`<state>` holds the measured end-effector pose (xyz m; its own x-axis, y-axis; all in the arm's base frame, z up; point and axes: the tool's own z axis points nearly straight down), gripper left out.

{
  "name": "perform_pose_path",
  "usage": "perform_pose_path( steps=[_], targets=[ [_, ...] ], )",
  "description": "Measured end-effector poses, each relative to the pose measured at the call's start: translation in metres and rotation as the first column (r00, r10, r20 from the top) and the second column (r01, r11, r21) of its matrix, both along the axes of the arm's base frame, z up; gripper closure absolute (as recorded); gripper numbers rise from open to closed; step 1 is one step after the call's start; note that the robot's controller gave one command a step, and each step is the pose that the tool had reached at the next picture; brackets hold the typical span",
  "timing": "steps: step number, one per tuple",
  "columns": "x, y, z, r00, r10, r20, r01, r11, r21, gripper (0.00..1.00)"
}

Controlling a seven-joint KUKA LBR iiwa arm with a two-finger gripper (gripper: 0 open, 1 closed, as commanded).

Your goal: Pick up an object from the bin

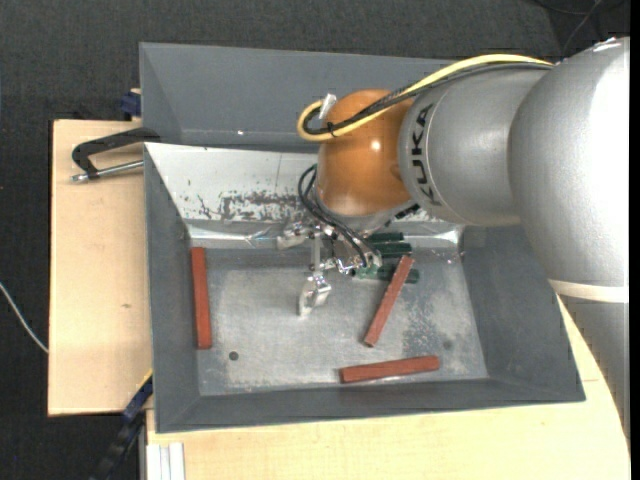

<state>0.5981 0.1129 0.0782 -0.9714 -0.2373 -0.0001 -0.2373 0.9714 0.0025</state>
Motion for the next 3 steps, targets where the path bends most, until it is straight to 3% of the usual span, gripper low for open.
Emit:
perform_pose_path(
  steps=[1,2,3],
  targets=[
    [-0.009,-0.030,0.056,0.997,0.081,0.000,-0.081,0.997,-0.001,0.00],
    [-0.013,-0.057,0.101,0.999,0.050,0.009,-0.050,0.999,0.000,0.00],
    [-0.009,-0.073,0.057,0.953,0.304,0.005,-0.304,0.953,-0.002,0.00]
  ],
)
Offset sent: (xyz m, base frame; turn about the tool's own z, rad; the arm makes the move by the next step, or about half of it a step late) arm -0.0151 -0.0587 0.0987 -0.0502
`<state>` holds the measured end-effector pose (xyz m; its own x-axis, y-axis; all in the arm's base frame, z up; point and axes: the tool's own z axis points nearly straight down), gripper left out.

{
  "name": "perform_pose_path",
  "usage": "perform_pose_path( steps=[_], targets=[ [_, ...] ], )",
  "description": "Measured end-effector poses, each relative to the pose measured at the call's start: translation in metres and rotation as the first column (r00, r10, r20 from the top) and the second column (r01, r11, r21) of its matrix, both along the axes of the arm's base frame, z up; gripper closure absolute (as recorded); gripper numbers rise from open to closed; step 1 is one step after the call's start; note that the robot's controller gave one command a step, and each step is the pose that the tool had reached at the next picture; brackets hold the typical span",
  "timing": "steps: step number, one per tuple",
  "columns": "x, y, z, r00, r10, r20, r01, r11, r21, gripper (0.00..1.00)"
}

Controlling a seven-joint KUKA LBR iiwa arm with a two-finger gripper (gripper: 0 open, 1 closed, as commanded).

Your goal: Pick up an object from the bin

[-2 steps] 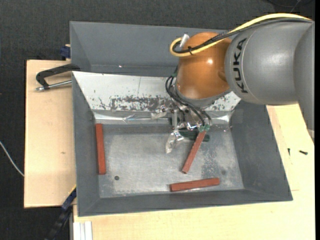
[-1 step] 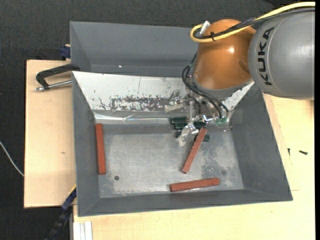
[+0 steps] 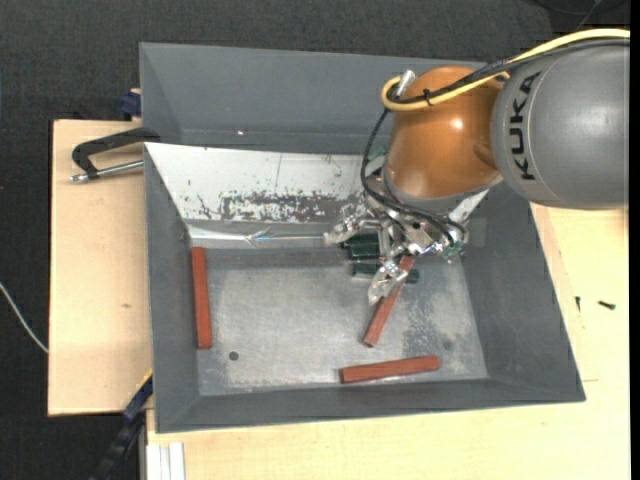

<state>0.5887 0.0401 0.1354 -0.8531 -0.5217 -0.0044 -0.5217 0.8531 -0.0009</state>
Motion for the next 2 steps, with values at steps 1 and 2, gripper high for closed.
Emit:
perform_pose_path(
  steps=[1,2],
  targets=[
    [-0.0025,-0.0324,-0.0392,0.996,0.090,-0.005,-0.090,0.996,-0.004,0.00],
    [-0.0033,-0.0312,-0.0383,0.995,0.097,-0.006,-0.097,0.995,-0.005,0.00]
  ],
)
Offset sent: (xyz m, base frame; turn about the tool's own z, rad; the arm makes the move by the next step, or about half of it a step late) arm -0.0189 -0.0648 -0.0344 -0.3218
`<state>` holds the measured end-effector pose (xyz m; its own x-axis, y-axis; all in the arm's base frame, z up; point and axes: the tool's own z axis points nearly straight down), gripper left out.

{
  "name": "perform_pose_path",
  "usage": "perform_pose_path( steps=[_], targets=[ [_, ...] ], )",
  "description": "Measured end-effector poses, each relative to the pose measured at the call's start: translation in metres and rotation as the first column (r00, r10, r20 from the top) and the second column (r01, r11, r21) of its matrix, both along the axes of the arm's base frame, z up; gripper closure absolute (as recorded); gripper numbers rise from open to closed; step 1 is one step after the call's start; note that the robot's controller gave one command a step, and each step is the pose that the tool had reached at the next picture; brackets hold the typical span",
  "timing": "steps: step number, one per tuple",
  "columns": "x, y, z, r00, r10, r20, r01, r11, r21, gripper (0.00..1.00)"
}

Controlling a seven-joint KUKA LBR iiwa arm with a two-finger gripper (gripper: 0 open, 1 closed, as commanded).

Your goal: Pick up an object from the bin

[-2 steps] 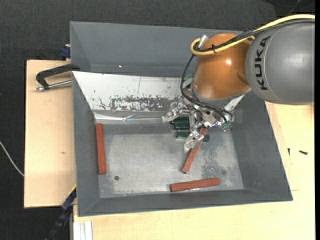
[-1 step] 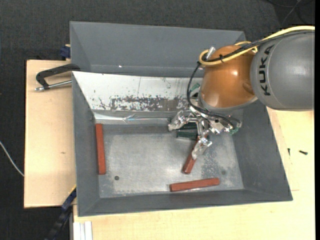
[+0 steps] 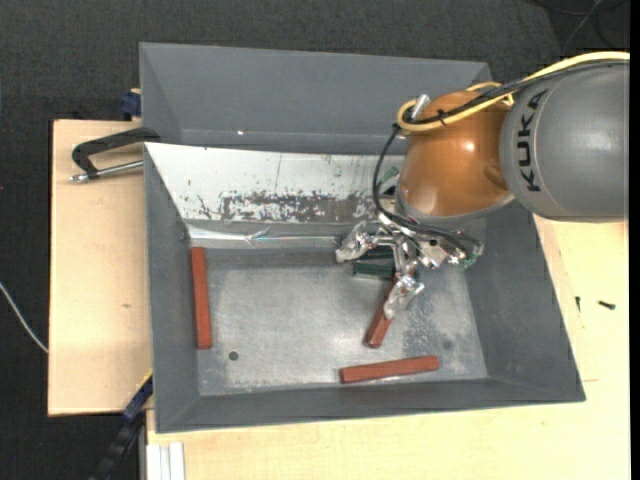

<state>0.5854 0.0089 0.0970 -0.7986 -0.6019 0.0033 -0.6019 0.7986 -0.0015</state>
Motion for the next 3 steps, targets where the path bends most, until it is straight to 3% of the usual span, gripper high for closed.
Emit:
perform_pose_path(
  steps=[1,2,3],
  targets=[
    [0.014,-0.013,-0.019,0.908,0.420,0.007,-0.420,0.908,0.007,1.00],
    [0.014,-0.013,-0.018,0.908,0.419,0.007,-0.420,0.908,0.007,1.00],
    [0.000,0.007,0.148,0.919,0.395,0.012,-0.395,0.919,0.002,1.00]
  ],
)
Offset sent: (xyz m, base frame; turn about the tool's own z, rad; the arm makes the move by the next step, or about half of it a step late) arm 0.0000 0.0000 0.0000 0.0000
